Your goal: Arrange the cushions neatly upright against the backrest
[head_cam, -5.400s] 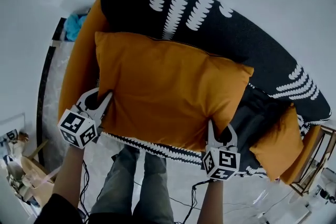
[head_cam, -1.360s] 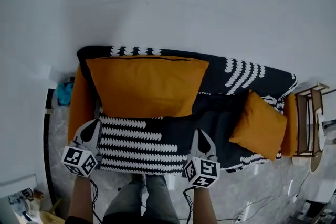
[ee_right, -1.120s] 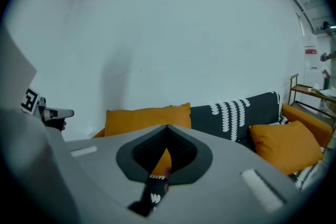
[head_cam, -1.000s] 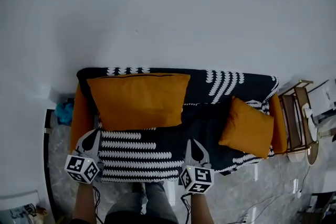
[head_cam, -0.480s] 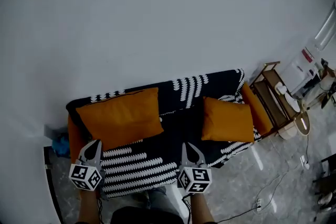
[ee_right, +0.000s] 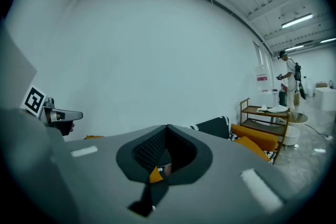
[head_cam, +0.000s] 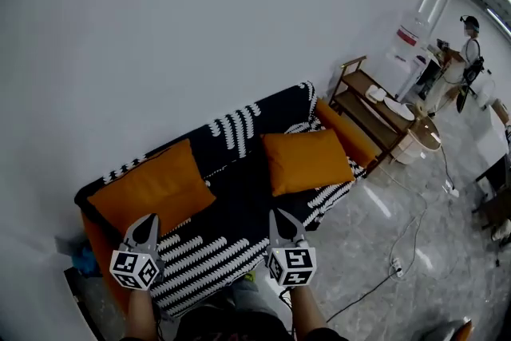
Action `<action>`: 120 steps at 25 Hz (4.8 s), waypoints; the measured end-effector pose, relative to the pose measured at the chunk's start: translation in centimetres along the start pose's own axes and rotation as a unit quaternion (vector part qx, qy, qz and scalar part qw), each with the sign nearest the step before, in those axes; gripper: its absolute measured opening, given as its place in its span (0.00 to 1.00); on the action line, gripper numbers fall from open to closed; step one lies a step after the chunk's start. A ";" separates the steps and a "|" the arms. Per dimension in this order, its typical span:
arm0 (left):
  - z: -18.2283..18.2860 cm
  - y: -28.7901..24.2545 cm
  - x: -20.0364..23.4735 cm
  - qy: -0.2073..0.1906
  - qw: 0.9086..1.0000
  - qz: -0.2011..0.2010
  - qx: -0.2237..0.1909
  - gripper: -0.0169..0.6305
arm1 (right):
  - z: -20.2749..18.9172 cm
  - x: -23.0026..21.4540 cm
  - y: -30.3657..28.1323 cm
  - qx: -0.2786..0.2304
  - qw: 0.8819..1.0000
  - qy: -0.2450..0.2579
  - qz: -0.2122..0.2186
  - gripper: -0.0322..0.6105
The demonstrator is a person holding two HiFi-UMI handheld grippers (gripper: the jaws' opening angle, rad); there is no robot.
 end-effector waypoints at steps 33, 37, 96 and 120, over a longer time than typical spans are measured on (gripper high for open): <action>-7.2 -27.5 -34.5 -0.013 0.960 -0.266 0.086 0.03 | -1.5 -36.3 14.9 0.002 0.967 -0.053 -0.248 0.07; -8.1 -31.4 -38.3 -0.011 0.962 -0.259 0.090 0.03 | -1.8 -41.9 14.4 0.006 0.968 -0.058 -0.245 0.07; -20.2 -64.1 -30.8 0.083 0.984 -0.014 0.158 0.03 | -9.9 -69.2 -23.5 0.161 0.983 -0.058 -0.073 0.07; -33.5 -66.9 -25.5 0.086 0.961 0.096 0.246 0.24 | -24.8 -73.5 -32.9 0.312 0.947 -0.072 0.023 0.41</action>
Point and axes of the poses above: the fingertips, and each gripper's own axes: y backward along the fingers, x to its left, z out of its top, the point moved 6 cm from there along y, backward along the fingers, and after that the axes turned 9 degrees about -x, right-handed, at the moved point
